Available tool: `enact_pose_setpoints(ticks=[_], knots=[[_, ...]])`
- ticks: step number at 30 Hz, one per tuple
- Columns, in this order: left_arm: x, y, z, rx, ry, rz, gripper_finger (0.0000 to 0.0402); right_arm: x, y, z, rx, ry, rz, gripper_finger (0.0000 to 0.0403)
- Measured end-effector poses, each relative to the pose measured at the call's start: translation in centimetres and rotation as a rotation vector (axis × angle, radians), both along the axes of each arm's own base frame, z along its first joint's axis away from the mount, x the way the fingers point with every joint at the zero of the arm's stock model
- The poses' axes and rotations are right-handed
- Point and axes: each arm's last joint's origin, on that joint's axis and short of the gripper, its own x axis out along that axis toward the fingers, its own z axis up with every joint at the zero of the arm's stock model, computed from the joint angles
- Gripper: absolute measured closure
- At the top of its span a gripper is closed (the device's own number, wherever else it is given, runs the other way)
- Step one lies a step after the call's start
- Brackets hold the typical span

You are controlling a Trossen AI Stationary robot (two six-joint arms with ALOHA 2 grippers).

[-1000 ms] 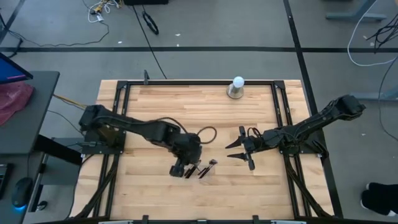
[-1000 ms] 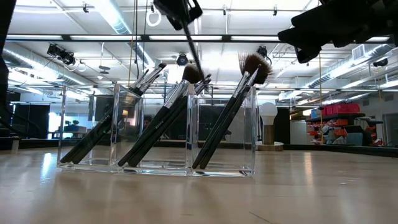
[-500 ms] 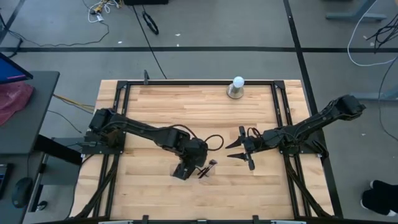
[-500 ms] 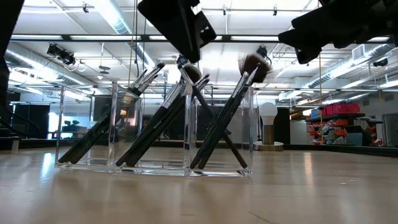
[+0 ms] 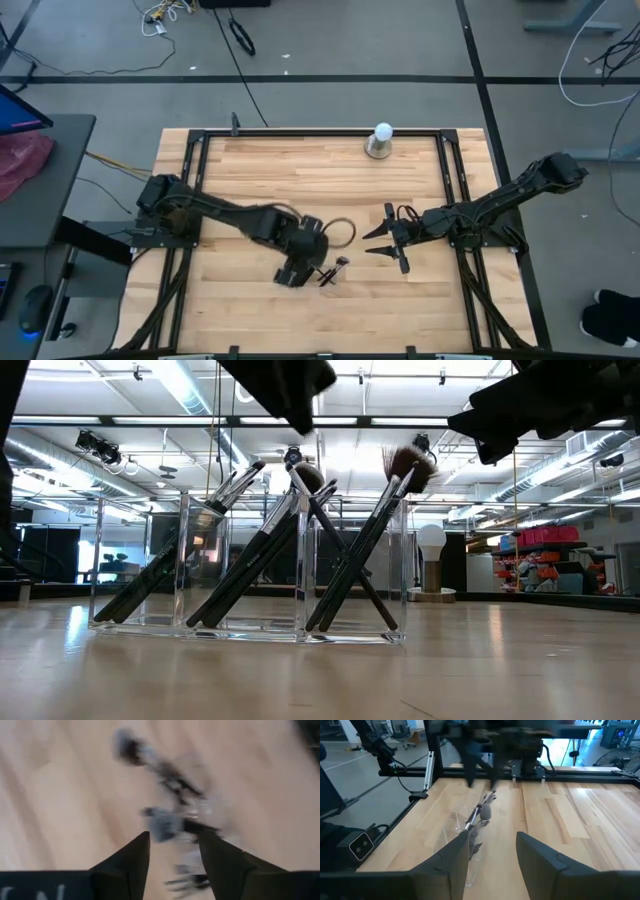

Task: Put items in baskets/containers
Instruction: Put the black eyeshadow brush into the transparent organizer

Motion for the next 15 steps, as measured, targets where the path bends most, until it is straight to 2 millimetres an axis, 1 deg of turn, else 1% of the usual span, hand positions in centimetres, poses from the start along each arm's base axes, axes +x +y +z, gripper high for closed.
enact_pose_setpoints(ticks=[3, 6, 8, 12, 13, 15], knots=[[-0.7, -1.3, -0.1, -0.019, 0.034, -0.042, 0.0247, 0.0, 0.0, 0.0, 0.000, -0.002, -0.002, 0.0236], [-1.0, -2.1, -0.4, -0.032, 0.044, -0.024, 0.0288, 0.0, 0.0, 0.0, 0.000, -0.002, -0.002, 0.0236], [-1.2, -2.3, -0.6, -0.026, 0.064, -0.010, 0.0319, 0.0, 0.0, 0.0, 0.000, -0.002, -0.002, 0.0236], [-1.1, -2.6, -0.9, -0.001, 0.061, 0.015, 0.0380, 0.0, 0.0, 0.0, 0.001, -0.002, -0.002, 0.0236], [-1.1, -2.6, -0.9, -0.006, 0.062, 0.027, 0.0390, 0.0, 0.0, 0.0, 0.001, -0.002, -0.002, 0.0236], [-0.9, -2.5, -1.1, -0.004, 0.059, 0.049, 0.0394, 0.0, 0.0, 0.0, 0.001, -0.002, -0.002, 0.0236]])
